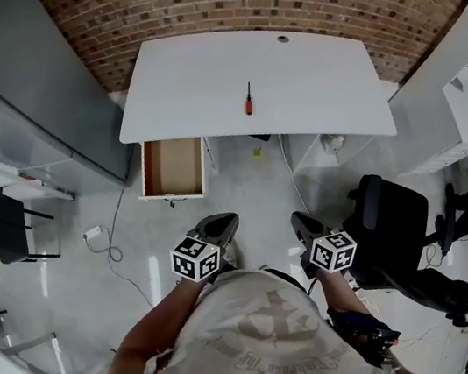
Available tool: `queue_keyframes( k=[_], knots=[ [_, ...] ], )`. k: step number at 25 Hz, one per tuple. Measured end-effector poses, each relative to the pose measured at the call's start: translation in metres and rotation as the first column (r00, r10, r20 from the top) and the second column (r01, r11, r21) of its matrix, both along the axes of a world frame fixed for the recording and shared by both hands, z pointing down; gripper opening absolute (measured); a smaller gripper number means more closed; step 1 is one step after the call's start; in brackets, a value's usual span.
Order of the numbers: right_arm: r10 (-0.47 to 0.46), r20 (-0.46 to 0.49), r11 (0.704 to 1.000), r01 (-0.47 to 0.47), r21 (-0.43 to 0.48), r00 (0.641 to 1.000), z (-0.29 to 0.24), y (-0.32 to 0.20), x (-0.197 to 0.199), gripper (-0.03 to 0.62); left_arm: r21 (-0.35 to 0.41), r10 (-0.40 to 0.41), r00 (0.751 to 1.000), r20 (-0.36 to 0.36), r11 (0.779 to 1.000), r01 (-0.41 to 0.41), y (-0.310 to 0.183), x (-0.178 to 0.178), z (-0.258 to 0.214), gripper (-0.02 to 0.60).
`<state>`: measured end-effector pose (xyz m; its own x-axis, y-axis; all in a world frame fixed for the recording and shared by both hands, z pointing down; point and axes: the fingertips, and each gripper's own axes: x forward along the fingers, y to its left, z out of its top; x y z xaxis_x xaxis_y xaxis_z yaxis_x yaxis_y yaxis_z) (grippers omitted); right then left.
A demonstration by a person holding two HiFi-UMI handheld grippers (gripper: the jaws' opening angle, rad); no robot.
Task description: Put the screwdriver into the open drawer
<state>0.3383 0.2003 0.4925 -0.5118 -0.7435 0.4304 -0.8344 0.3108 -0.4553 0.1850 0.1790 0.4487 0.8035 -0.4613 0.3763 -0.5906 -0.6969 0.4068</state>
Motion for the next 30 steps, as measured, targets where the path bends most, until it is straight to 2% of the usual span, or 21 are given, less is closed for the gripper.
queue_keyframes(
  k=[7, 13, 20, 30],
  knots=[
    [0.059, -0.005, 0.998, -0.059, -0.004, 0.998, 0.003, -0.030, -0.023, 0.023, 0.003, 0.035, 0.999, -0.013, 0.999, -0.035, -0.040, -0.028, 0.005, 0.020],
    [0.080, -0.020, 0.997, -0.080, -0.014, 0.997, 0.003, -0.057, -0.046, 0.023, 0.010, 0.026, 0.999, -0.035, 1.000, -0.026, -0.075, -0.054, 0.001, 0.020],
    [0.095, -0.041, 0.995, -0.095, -0.005, 0.995, -0.003, -0.084, -0.062, 0.023, 0.033, 0.013, 0.999, -0.051, 0.999, -0.011, -0.099, -0.076, -0.001, 0.020],
    [0.102, -0.046, 0.994, -0.104, -0.025, 0.994, -0.001, -0.099, -0.074, 0.023, 0.018, 0.014, 0.998, -0.061, 1.000, -0.013, -0.116, -0.089, 0.002, 0.020]
  ],
)
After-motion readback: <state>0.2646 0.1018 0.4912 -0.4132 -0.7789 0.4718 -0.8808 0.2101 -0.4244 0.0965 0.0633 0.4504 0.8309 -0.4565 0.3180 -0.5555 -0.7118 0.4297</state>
